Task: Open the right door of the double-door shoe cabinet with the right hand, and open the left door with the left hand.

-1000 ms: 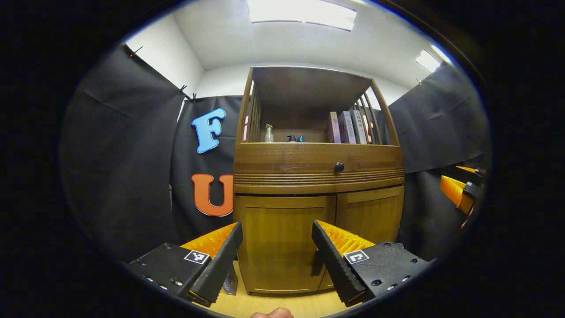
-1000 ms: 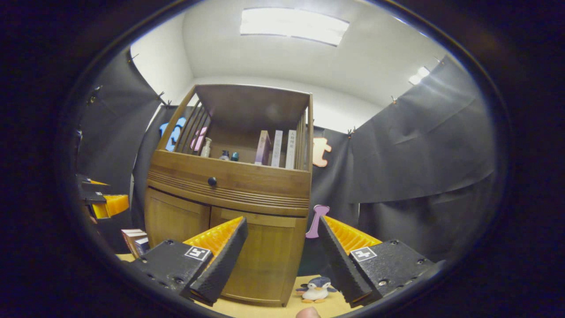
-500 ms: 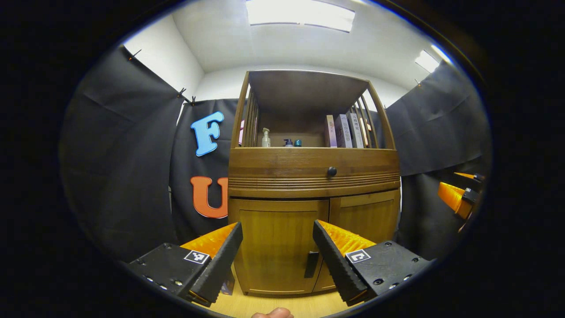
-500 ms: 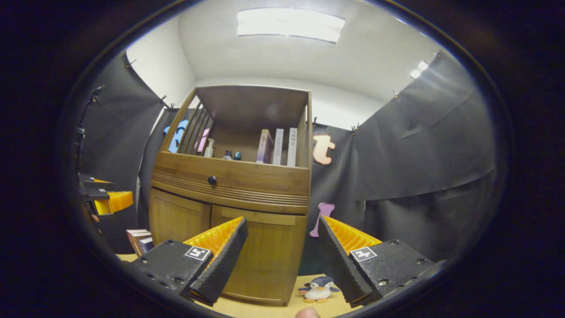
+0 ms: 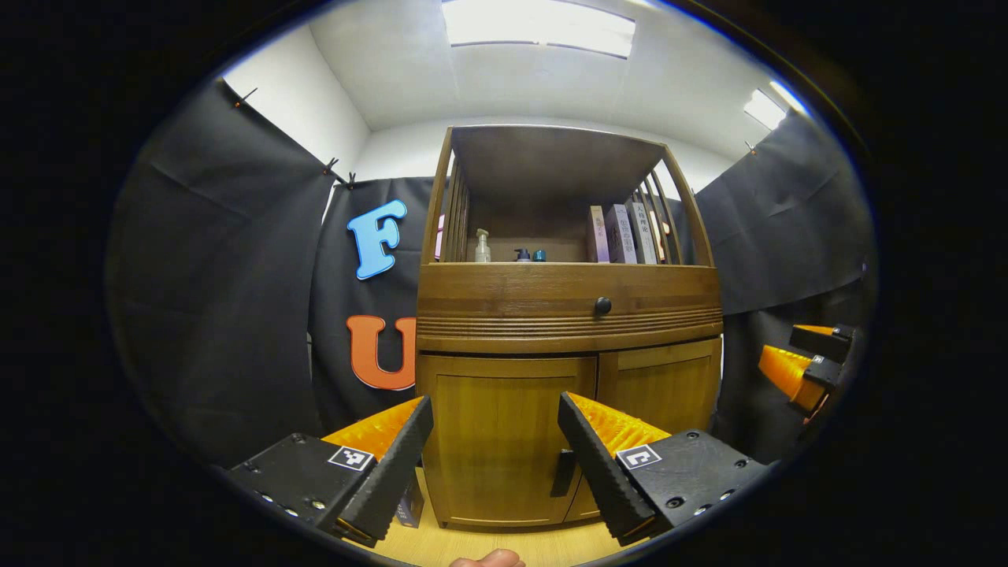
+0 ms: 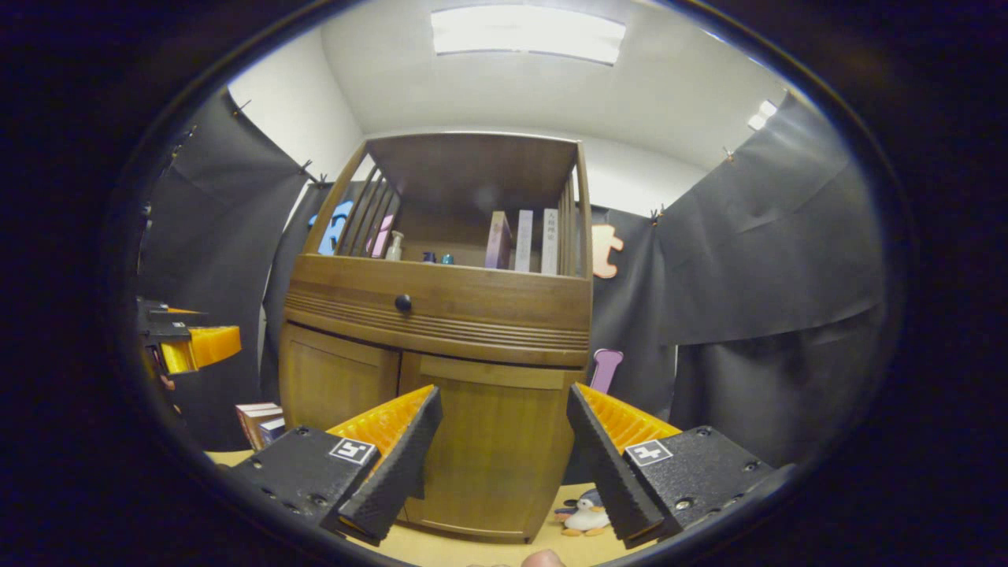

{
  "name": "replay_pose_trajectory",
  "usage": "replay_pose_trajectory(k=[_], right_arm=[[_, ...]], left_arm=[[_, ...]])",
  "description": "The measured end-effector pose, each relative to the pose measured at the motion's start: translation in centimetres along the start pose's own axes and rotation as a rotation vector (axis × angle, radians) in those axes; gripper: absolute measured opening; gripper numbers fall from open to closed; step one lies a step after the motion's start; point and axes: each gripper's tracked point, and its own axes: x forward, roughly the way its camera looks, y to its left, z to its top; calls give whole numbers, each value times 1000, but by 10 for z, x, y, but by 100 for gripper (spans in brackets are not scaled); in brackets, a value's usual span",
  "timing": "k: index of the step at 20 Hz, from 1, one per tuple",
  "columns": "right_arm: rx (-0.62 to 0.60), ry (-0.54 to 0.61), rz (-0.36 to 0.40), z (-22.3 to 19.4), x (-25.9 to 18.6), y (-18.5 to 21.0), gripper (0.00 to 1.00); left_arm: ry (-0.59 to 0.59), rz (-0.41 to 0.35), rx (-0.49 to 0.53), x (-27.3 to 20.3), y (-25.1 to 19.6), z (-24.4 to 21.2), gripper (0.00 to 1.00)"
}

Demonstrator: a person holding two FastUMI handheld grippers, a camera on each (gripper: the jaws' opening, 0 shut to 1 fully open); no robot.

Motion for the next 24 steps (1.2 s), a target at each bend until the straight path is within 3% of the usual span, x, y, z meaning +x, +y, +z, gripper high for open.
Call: replay_pose_trajectory(k=[4,6,7,15,17,19,23,24], right_arm=[[31,65,60,-32,21,34,100],[25,87,61,-44,35,44,96],[22,100,63,-51,41,48,100],[52,267,83,-134,81,79,99],[46,297,78,-151,91,82,99],[43,321,84,-165,99,86,98],[64,383,88,-194,113,93,95],[69,397,91,-201,117,96,93]], left_arm=[[13,12,24,-2,13,-8,100],[8,34,25,-1,24,-8,96],[7,44,18,0,29,-9,96],[11,106,10,9,70,-8,100],[16,115,5,10,75,-11,95],[16,123,9,10,79,-11,100],[8,149,28,7,92,-9,100],[5,157,29,6,95,-8,95]])
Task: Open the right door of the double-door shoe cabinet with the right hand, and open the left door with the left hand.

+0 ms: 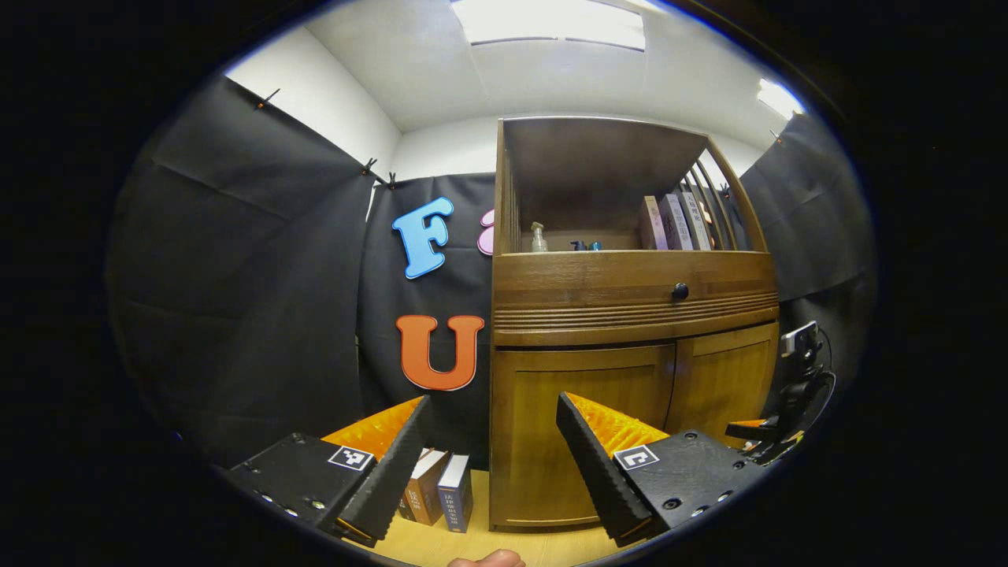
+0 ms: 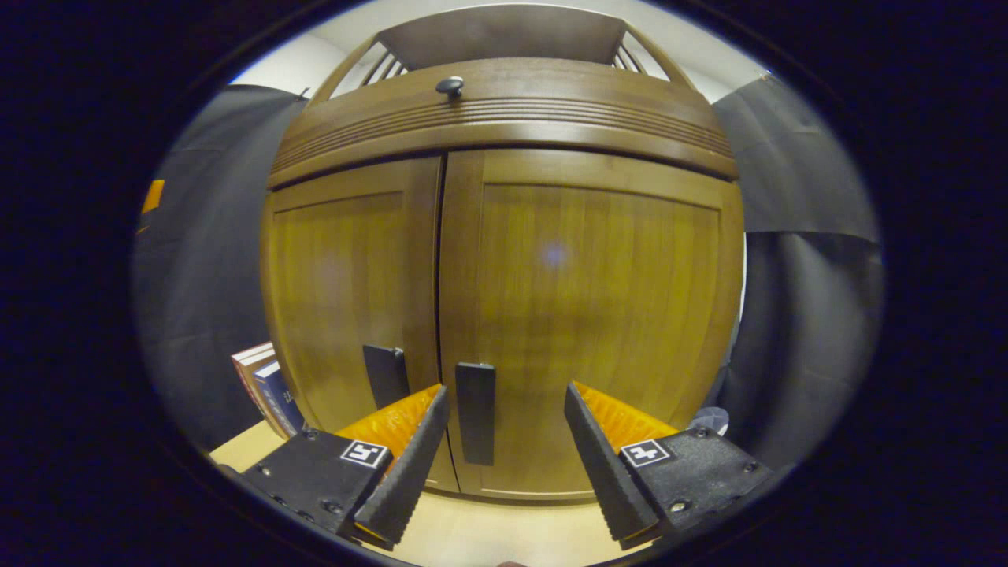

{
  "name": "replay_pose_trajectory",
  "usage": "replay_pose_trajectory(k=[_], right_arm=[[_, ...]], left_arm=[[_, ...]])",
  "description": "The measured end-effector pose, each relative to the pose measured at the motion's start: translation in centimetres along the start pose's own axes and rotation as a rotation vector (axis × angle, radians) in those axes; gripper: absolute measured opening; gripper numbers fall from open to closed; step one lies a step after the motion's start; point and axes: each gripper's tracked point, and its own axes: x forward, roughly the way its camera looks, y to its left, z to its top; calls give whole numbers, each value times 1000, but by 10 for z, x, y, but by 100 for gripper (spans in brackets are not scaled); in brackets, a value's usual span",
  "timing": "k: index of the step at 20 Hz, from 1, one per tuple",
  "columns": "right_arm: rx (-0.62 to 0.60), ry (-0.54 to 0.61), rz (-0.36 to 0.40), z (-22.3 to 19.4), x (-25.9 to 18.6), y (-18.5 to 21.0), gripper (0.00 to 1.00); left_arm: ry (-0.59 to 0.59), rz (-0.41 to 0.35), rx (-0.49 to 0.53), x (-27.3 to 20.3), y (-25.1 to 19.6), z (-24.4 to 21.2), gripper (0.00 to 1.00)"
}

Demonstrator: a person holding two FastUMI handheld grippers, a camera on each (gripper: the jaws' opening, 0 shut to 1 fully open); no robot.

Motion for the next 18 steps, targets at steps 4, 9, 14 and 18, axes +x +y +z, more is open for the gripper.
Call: replay_pose_trajectory(k=[4,9,14,18], right_arm=[[37,49,-17,-16,19,2,88],[63,99,-15,-37,38,7,80],[104,133,26,-52,58,16,67],[117,110,13,-53,66,18,55]], left_arm=[[-2,34,8,-8,15,0,95],[14,76,4,-19,31,-2,95],[37,99,29,-27,42,-9,95],[42,93,36,-28,39,-8,95]])
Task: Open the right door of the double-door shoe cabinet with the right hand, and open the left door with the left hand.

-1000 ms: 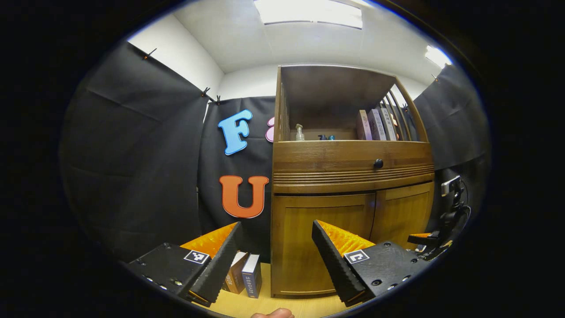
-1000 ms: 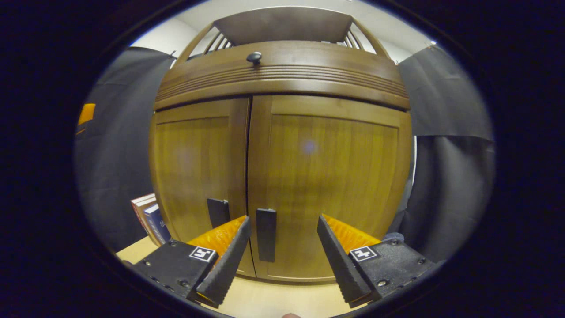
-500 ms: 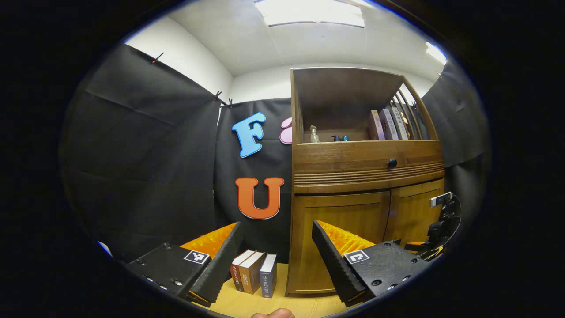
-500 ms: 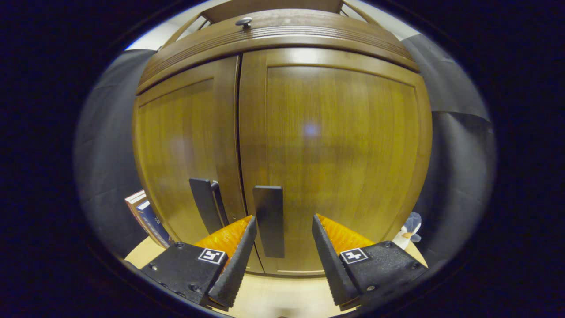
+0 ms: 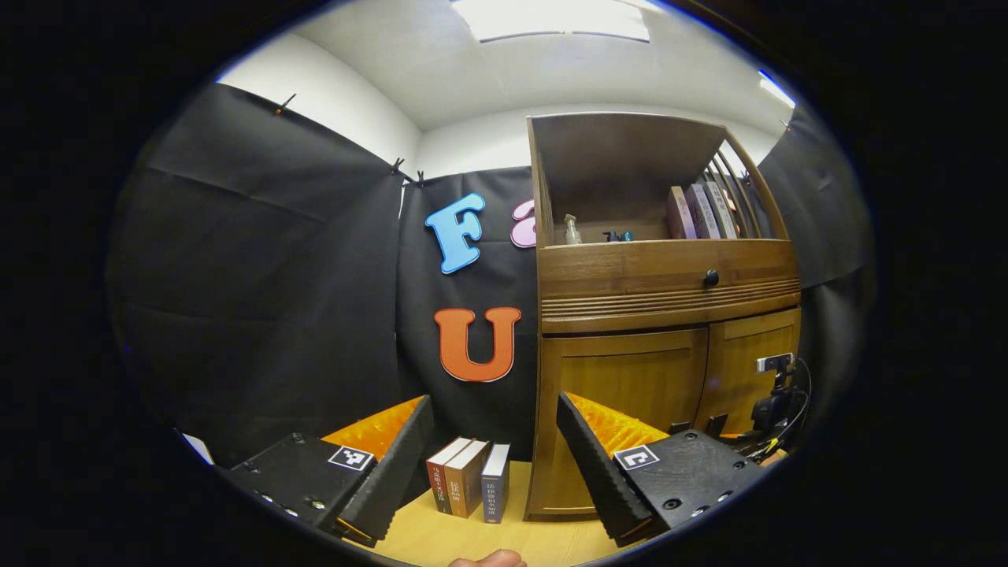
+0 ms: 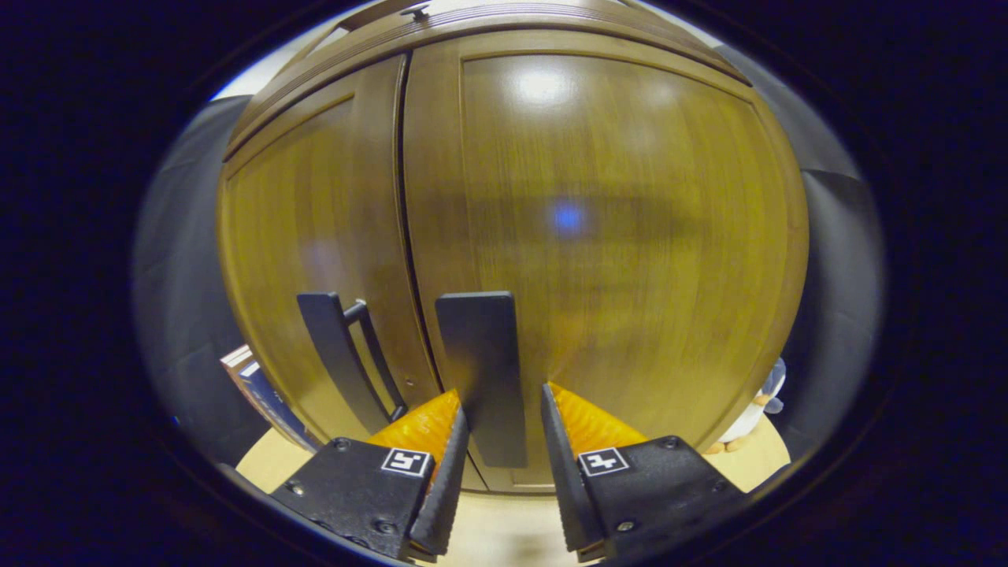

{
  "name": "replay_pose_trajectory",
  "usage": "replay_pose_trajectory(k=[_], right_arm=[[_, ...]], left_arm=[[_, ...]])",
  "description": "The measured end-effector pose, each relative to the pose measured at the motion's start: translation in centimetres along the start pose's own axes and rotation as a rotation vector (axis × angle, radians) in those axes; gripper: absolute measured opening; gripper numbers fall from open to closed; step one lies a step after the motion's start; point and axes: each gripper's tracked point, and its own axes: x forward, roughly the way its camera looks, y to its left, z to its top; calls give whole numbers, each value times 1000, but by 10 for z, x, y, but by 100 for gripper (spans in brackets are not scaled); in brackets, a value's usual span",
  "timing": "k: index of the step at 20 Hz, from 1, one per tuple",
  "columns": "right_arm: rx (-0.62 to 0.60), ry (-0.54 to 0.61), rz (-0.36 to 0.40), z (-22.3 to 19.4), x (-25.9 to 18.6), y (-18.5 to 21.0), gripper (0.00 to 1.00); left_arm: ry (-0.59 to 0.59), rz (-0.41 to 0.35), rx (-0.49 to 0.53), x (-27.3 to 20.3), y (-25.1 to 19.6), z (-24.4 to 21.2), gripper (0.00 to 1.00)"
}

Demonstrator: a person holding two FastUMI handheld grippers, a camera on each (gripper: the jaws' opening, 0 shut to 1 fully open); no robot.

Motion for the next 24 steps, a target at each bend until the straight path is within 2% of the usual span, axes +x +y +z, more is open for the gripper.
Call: replay_pose_trajectory(k=[1,2,3,4,5,6,10,11,13,14,15,16,18,19,20,22,23,24], right_arm=[[-9,-10,-7,1,1,0,54],[-10,-21,-5,1,1,2,50],[-11,-29,-4,1,0,4,48],[-18,-32,-6,1,2,3,39],[-21,-38,-5,1,2,3,38],[-20,-42,-1,1,1,3,36],[-29,-47,-3,1,-1,2,30],[-30,-48,0,0,-4,2,30],[-30,-49,15,-2,-10,3,29],[-34,-49,22,-2,-10,3,29],[-40,-48,26,-2,-11,3,29],[-44,-48,30,-2,-12,3,28],[-42,-49,36,-2,-11,3,28],[-45,-52,39,-3,-11,3,28],[-49,-55,42,-3,-11,3,28],[-52,-60,49,-2,-11,3,28],[-51,-61,53,-3,-12,3,28],[-51,-63,56,-2,-13,3,28]], left_arm=[[-1,0,5,1,0,0,95],[0,-1,7,1,0,1,100],[2,-6,7,1,-3,-1,95],[5,-13,5,1,-5,-1,95],[6,-19,5,2,-6,-1,100],[6,-24,6,1,-8,-1,95],[9,-46,8,-1,-16,-3,95],[11,-51,7,-1,-17,-5,100],[16,-59,6,-3,-21,-7,100],[19,-64,3,-3,-23,-8,95],[24,-71,-3,-3,-26,-11,100],[32,-76,-8,-3,-29,-13,95],[50,-85,-13,-3,-34,-19,95],[53,-90,-15,-3,-37,-21,100],[53,-95,-16,-5,-40,-20,95],[47,-109,-15,-6,-47,-17,95],[45,-119,-13,-6,-51,-16,100],[45,-131,-13,-6,-55,-16,95]])
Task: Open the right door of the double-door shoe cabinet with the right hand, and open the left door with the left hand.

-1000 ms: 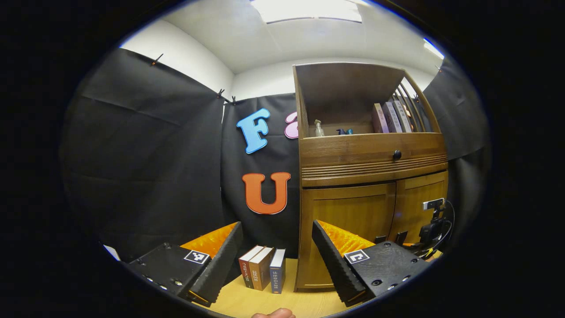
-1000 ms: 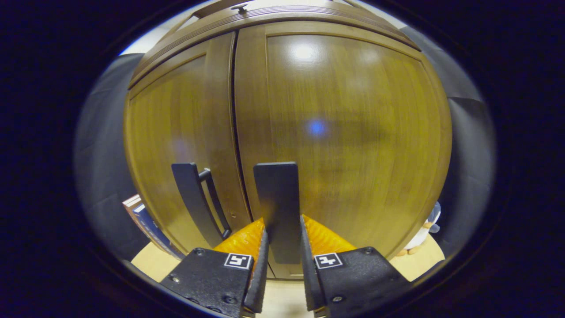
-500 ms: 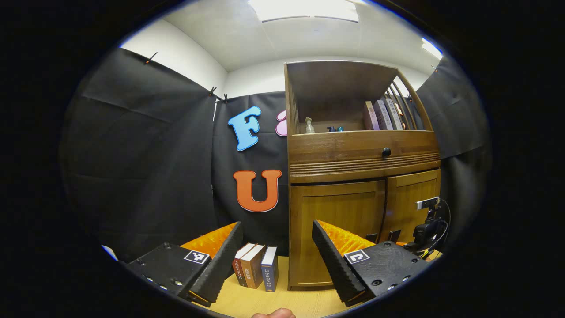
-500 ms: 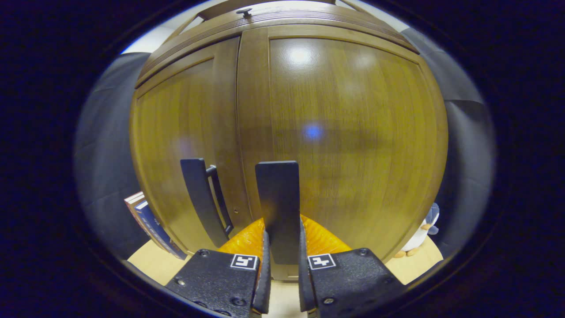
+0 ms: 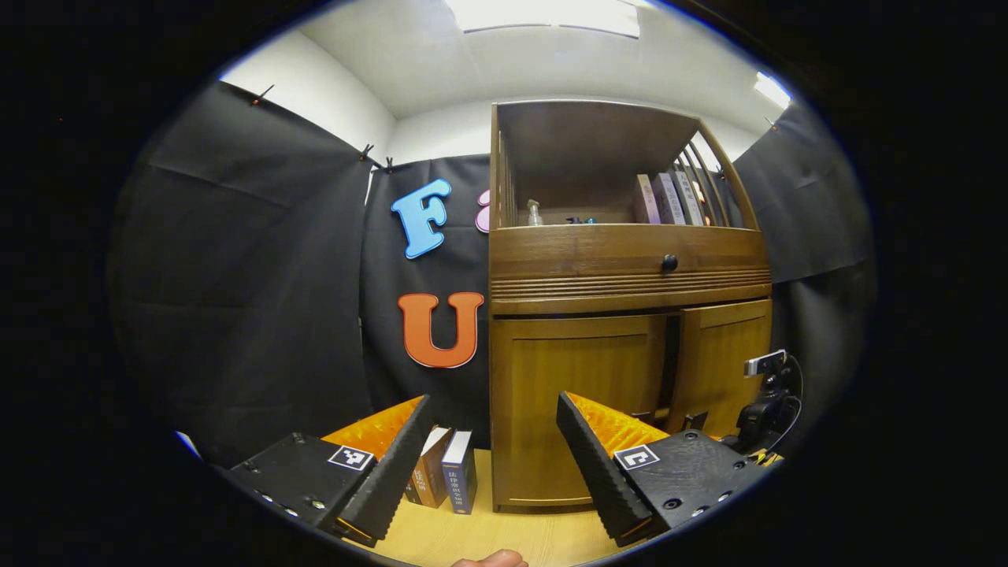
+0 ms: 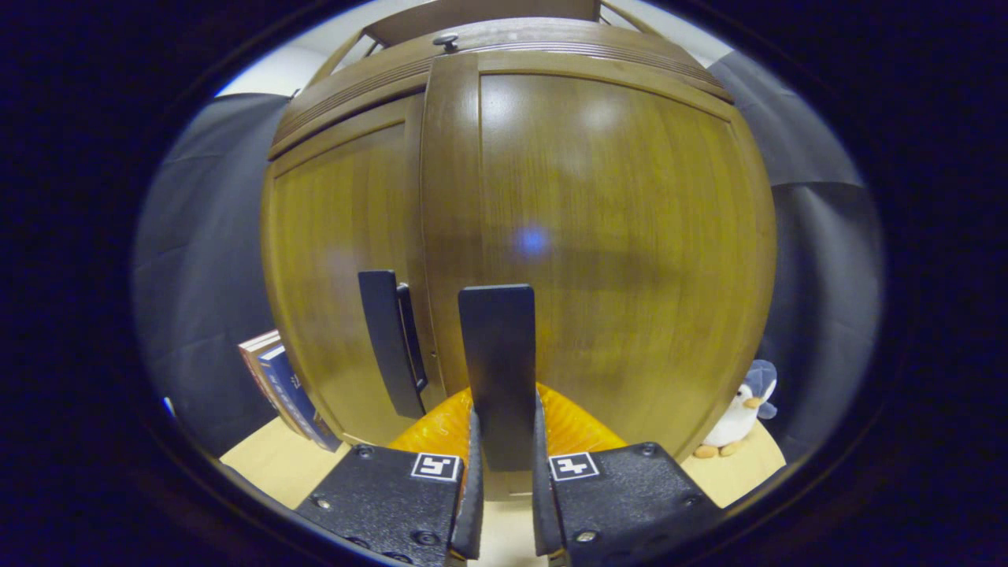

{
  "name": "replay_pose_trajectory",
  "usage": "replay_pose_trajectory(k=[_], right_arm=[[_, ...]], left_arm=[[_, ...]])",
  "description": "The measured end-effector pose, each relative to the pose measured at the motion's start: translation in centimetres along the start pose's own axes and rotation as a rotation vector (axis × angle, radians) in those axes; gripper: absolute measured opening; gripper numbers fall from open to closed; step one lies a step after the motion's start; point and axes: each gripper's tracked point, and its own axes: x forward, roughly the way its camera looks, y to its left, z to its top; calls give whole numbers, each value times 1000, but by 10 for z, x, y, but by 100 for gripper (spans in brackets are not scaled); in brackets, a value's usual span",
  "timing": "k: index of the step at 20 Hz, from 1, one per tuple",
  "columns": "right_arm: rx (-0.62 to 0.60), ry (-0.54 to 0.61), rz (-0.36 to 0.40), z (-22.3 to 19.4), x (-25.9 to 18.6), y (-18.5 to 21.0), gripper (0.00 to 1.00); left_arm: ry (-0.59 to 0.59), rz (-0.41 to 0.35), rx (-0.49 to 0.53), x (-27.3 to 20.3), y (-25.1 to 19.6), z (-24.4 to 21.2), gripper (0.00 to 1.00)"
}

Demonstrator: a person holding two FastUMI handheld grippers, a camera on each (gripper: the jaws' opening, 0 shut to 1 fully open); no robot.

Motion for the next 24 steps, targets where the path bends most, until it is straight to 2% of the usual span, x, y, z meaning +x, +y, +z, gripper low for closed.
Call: replay_pose_trajectory(k=[2,3,4,6,7,8,16,19,24], right_arm=[[0,-6,4,1,2,0,28],[0,-7,6,-1,2,1,28],[0,-4,9,-1,2,1,28],[1,-1,14,-1,1,1,28],[0,-3,15,-1,1,1,28],[0,-5,14,-1,2,1,28],[12,-9,-3,0,3,0,28],[12,-4,-10,-1,2,-1,28],[5,-4,-21,1,3,-1,28]], left_arm=[[5,-17,6,0,-7,1,95],[5,-21,10,0,-10,2,100],[4,-24,11,0,-12,2,95],[7,-40,3,0,-21,2,95],[10,-48,-2,0,-24,2,100],[14,-55,-4,0,-28,2,95],[17,-112,12,-7,-53,5,94],[21,-110,-5,-6,-57,0,95],[30,-158,-24,-3,-81,0,95]])
